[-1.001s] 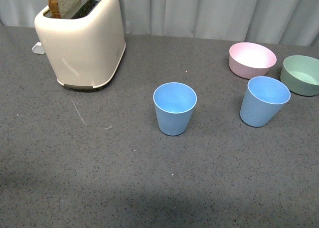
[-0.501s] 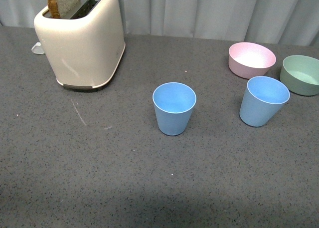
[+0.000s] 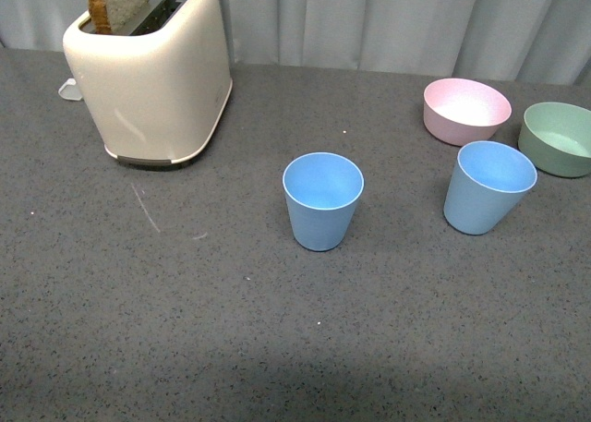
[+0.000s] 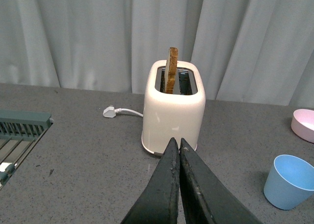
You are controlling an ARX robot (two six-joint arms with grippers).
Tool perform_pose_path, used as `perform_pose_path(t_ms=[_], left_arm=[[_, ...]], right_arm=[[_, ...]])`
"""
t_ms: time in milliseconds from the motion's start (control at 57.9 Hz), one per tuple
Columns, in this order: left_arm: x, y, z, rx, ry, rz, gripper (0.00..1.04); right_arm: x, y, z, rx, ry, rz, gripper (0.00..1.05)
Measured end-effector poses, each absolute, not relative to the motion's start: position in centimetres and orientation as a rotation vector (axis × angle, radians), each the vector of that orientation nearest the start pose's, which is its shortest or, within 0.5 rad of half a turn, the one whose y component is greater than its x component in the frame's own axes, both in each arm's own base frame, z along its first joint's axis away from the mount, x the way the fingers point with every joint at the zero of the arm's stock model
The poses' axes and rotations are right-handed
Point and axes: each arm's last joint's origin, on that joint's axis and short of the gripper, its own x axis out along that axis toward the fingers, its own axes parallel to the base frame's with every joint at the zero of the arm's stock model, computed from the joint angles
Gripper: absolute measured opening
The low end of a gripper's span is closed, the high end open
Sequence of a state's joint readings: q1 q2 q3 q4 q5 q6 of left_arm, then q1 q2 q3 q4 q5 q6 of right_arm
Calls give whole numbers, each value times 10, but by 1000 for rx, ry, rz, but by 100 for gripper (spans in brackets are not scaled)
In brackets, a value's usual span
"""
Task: Stack blue cups with both arms
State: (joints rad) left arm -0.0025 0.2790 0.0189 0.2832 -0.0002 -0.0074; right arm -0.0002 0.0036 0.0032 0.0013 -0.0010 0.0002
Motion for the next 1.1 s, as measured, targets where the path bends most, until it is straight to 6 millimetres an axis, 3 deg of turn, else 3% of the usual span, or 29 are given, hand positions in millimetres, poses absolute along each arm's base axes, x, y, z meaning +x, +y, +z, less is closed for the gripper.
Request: perform_pose_path(t_ms=[639,1001,1105], left_arm=[[97,0,170,-7,-15,-3,4],[97,0,170,-7,-17,-3,67],[97,0,170,-7,-17,-3,85]], right_arm=[[98,0,164,0,-1,1,95],[98,0,164,-1,0,2,95],[101,0,160,-201,79,29,95]])
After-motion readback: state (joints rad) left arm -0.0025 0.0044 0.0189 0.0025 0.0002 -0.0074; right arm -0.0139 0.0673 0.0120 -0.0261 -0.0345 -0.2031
